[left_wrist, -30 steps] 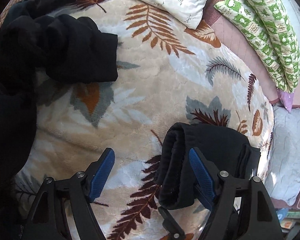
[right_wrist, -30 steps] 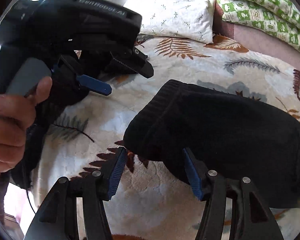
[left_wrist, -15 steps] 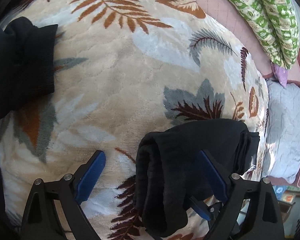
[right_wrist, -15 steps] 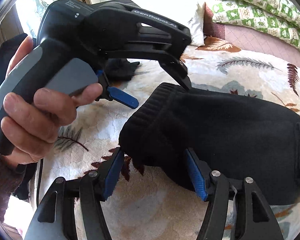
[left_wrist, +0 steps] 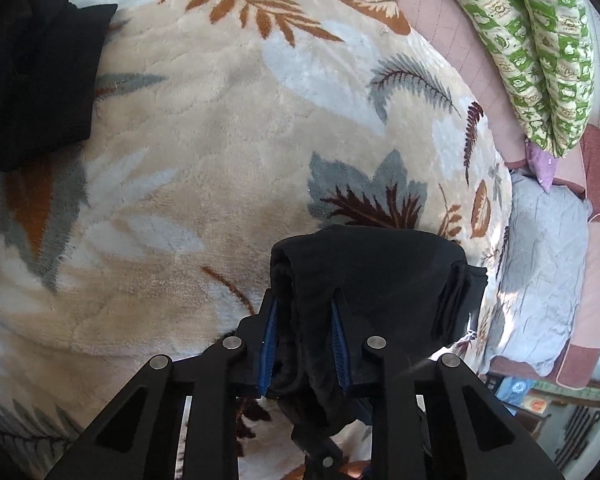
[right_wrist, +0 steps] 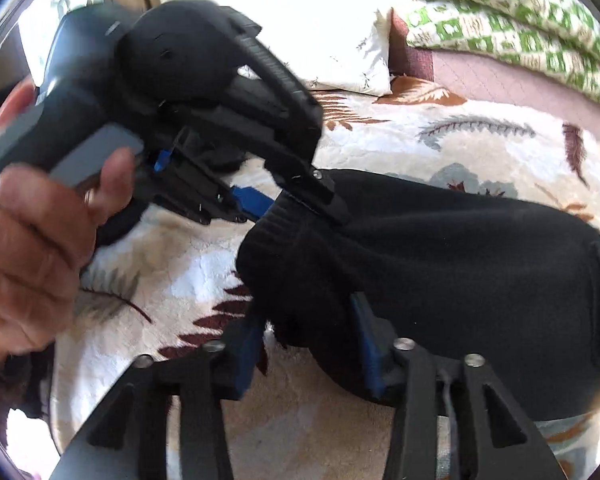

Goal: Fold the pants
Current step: 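Grasp the folded pants edge with the left gripper while the right gripper grasps beside it, then lift the folded black sweatpants with both grippers and fold them over once more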

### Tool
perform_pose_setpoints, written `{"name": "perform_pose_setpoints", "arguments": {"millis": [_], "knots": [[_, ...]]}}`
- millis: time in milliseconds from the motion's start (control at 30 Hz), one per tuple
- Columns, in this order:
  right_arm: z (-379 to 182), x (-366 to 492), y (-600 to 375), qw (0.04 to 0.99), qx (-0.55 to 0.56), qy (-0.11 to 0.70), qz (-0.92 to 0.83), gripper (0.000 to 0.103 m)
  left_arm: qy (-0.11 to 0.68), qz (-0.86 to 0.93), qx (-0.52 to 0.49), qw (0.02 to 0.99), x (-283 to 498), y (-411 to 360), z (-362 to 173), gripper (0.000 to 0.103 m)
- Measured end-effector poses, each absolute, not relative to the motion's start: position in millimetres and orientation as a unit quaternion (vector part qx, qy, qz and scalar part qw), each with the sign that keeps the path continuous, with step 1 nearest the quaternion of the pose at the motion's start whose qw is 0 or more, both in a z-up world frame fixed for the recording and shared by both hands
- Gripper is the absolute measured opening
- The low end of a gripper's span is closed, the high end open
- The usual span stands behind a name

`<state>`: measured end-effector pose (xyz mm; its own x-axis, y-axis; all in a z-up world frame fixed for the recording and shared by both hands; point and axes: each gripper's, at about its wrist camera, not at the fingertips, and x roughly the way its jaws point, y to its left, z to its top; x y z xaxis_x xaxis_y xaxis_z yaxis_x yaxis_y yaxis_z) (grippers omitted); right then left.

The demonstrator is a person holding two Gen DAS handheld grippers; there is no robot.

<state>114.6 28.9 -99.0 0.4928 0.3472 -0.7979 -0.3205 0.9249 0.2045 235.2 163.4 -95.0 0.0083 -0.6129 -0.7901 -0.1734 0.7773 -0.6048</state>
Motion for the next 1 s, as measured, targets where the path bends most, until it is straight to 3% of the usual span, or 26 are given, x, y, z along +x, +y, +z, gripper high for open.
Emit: {"name": "perform_pose_setpoints", "arguments": {"millis": [167, 400, 667, 733, 900, 1000], "knots": [[-80, 107, 7, 0.865, 0.064, 0.450, 0.213, 0.021, 0.667, -0.194, -0.316, 0.646, 222, 156, -71, 0.017], [-51, 100, -28, 0.864, 0.119, 0.433, 0.227, 0.021, 0.661, -0.198, -0.299, 0.659, 209, 135, -36, 0.017], [-52, 109, -42, 0.850, 0.138, 0.453, 0.232, 0.021, 0.684, -0.132, -0.244, 0.674, 211, 132, -45, 0.023], [-58, 109, -34, 0.847, 0.129, 0.459, 0.236, 0.021, 0.681, -0.112, -0.217, 0.691, 211, 140, -41, 0.045], [-76, 113, -19, 0.838, 0.120, 0.476, 0.239, 0.021, 0.644, -0.087, -0.196, 0.734, 204, 169, -30, 0.078], [-81, 115, -21, 0.835, 0.124, 0.481, 0.236, 0.021, 0.651, -0.099, -0.211, 0.723, 209, 169, -42, 0.081]]}}
